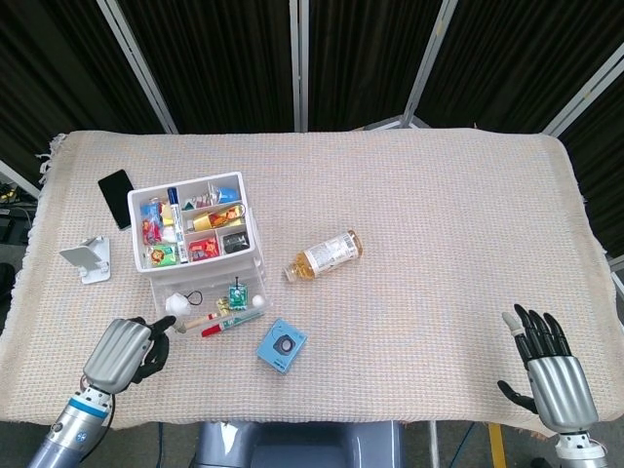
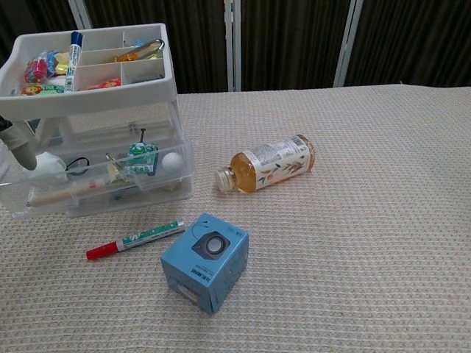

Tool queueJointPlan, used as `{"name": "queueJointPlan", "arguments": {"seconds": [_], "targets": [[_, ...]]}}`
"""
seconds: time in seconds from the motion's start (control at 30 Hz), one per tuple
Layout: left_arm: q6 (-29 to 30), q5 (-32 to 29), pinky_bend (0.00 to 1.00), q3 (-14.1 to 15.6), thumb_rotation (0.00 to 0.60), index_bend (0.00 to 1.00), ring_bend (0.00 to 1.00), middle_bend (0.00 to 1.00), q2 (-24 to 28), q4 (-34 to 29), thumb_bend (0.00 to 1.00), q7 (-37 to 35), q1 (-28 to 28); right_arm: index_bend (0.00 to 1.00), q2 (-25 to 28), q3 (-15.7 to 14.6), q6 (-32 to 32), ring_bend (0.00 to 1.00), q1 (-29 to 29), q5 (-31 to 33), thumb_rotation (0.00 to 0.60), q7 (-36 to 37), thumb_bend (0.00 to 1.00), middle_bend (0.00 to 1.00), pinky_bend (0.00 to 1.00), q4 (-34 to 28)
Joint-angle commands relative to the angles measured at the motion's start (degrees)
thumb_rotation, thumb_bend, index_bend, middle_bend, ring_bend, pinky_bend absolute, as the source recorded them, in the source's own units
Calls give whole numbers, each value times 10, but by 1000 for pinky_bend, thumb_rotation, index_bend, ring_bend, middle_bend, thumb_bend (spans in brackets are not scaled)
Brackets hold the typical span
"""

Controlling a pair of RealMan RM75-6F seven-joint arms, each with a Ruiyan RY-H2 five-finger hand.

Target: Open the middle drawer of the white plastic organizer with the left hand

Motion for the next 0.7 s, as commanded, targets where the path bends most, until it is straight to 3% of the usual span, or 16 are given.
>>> {"name": "queueJointPlan", "arguments": {"seconds": [0.03, 0.3, 0.47, 0.57, 0.7], "targets": [[11, 3, 625, -6, 600, 346, 805, 780, 0, 2, 693, 5, 4, 0, 0, 0, 0, 0, 0, 0, 600, -1, 17, 0, 0, 0], [36, 25, 625, -29, 600, 295, 805, 780, 22, -26, 361, 26, 0, 0, -2, 0, -1, 0, 0, 0, 600, -3, 17, 0, 0, 0], [23, 14, 646, -57, 600, 386, 814, 798, 48, -61, 334, 64, -18, 0, -2, 0, -1, 0, 0, 0, 600, -3, 17, 0, 0, 0], [4, -16, 713, -88, 600, 475, 850, 857, 65, -83, 334, 97, -41, 0, -2, 0, -2, 0, 0, 0, 600, -3, 17, 0, 0, 1], [-27, -64, 745, -125, 600, 506, 881, 904, 73, -93, 311, 156, -76, 0, -2, -2, -4, 0, 1, 0, 600, -5, 17, 0, 0, 1]]}}
